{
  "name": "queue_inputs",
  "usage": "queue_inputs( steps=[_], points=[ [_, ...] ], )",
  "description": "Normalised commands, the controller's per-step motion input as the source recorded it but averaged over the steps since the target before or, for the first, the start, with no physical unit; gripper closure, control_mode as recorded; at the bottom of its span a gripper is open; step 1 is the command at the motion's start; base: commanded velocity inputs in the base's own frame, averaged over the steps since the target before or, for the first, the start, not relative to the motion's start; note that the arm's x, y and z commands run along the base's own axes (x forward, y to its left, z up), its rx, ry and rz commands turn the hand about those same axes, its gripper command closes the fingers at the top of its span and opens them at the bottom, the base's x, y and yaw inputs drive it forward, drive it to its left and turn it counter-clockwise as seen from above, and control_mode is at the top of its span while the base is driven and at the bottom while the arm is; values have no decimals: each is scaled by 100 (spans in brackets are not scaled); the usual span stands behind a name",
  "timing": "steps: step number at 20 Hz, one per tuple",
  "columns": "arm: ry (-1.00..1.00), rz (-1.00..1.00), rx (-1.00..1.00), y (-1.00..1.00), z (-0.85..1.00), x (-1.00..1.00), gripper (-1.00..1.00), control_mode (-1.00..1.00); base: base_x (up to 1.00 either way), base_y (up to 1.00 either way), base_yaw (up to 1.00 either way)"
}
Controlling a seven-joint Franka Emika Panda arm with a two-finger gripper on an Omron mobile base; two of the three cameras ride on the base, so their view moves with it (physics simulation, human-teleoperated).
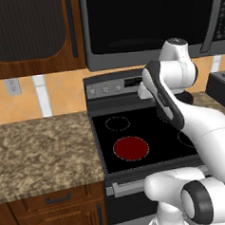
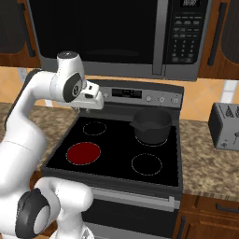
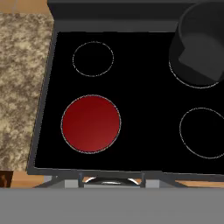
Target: Turn off the front left burner of the stove.
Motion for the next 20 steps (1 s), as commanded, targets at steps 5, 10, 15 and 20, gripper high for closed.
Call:
queue_inputs(
  steps=[5,10,15,20],
  points=[
    [-23,0,0,0,0,-11,-100,-100,0,0,0],
    [-37,0,-3,19,0,-8,-100,-100,0,0,0],
    [-35,0,-2,24,0,0,-100,-100,0,0,0],
    [-23,0,-2,19,0,0,-100,-100,0,0,0]
  ],
)
